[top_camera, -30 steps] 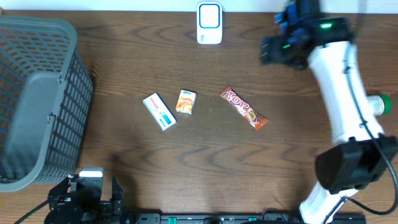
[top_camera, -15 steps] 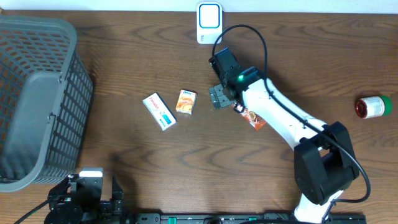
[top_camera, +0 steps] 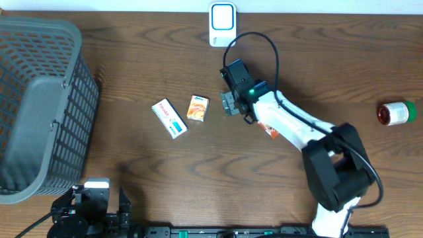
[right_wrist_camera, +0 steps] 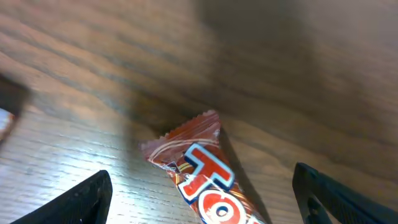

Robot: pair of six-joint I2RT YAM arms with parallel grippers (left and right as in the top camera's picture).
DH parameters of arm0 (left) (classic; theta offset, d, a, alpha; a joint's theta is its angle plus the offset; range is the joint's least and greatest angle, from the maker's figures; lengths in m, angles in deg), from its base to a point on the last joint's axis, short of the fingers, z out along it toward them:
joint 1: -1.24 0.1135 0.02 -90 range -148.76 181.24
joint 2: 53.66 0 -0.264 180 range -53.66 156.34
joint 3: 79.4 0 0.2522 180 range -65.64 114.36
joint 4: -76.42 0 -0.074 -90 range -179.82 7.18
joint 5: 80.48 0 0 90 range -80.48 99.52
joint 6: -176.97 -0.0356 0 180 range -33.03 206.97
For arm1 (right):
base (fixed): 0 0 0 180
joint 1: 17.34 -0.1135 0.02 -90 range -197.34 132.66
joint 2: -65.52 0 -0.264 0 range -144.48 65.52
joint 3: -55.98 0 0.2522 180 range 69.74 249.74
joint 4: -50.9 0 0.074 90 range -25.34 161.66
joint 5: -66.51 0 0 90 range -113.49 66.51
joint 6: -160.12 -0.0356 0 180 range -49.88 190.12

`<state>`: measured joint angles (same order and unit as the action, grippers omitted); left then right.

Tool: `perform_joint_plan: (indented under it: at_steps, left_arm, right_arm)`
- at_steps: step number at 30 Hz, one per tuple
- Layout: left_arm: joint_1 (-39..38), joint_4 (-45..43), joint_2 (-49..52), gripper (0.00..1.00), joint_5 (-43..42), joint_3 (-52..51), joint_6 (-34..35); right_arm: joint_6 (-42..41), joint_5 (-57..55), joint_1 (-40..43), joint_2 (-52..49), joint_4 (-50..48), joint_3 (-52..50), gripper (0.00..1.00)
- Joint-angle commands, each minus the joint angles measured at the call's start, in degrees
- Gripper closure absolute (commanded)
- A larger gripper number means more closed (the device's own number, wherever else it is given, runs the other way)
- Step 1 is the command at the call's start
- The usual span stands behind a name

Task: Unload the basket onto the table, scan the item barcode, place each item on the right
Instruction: 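Return the right gripper to the Top chocolate bar and grasp it, then lift the chocolate bar, swing it left and drop it near the Panadol box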

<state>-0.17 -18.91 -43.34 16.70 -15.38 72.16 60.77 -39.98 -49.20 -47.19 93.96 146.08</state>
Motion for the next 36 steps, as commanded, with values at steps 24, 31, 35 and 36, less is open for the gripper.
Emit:
perform_joint_plan:
  at_steps: [24, 31, 35, 36]
  left_arm:
    - [-0.3, 0.0, -0.4, 0.01, -0.3, 0.2, 0.1]
    - [-0.3, 0.0, -0.4, 0.01, -0.3, 0.2, 0.1]
    - [-0.3, 0.0, -0.4, 0.01, -0.3, 0.2, 0.1]
    - [-0.3, 0.0, -0.4, 0.01, -0.3, 0.2, 0.1]
  right_arm:
    - [1.2, 4.5, -0.8, -6.2, 1.9, -0.2, 0.95]
    - [1.2, 20.6, -0.8, -5.6, 11.5, 5.9, 0.99]
    - [1.3, 33.8, -0.6, -5.6, 20.2, 11.2, 0.99]
    - [1.3, 38.4, -0.4, -5.6, 21.6, 12.1, 0.99]
